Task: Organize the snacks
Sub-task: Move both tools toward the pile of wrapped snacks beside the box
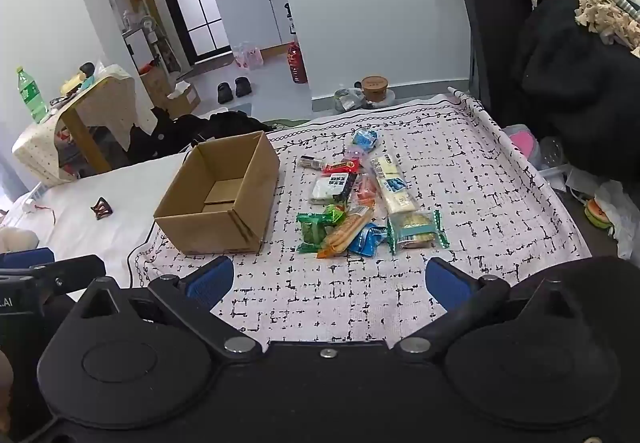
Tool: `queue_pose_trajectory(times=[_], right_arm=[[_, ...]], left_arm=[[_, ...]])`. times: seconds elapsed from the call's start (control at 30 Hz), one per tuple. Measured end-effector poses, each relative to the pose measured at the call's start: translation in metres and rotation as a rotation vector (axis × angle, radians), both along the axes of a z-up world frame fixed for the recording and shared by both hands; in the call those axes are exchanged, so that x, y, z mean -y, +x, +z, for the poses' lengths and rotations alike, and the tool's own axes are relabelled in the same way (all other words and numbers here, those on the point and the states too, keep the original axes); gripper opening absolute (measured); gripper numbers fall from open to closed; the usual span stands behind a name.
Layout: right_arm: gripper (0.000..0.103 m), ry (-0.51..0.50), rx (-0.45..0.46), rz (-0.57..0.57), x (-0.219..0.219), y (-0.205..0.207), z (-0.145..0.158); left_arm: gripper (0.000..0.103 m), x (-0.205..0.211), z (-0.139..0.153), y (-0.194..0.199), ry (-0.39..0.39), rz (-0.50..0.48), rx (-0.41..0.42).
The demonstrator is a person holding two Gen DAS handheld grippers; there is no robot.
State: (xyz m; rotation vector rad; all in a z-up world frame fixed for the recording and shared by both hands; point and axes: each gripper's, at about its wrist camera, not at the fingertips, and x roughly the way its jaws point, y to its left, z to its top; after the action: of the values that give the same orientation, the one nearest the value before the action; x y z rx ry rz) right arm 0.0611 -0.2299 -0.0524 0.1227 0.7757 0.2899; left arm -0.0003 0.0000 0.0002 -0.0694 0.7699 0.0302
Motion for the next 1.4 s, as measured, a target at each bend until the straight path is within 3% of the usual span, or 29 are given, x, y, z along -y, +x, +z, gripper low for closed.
queue_pose_trajectory(times=[0.17, 0.27, 0.47, 1.4], right_arm=[[0.103, -0.004, -0.001, 0.006, 0.002, 0.0, 0.001], [0.103, -0.01, -0.003, 0.015, 0.004, 0.0, 0.001], [0.103, -0.03, 0.012, 0.014, 0.0, -0.001, 0.001], [0.103, -0.02, 0.025, 0.016, 0.008, -0.003, 0.007]], left_arm=[[0.103, 0.009, 0.002, -0.001, 0.005, 0.033, 0.0], [0.103, -0.003, 0.004, 0.0, -0.048, 0.022, -0.011], [0.103, -0.01, 0.001, -0.002, -0.06, 0.039, -0.022], [0.103, -0.003, 0.007, -0.007, -0.049, 0.014, -0.015]])
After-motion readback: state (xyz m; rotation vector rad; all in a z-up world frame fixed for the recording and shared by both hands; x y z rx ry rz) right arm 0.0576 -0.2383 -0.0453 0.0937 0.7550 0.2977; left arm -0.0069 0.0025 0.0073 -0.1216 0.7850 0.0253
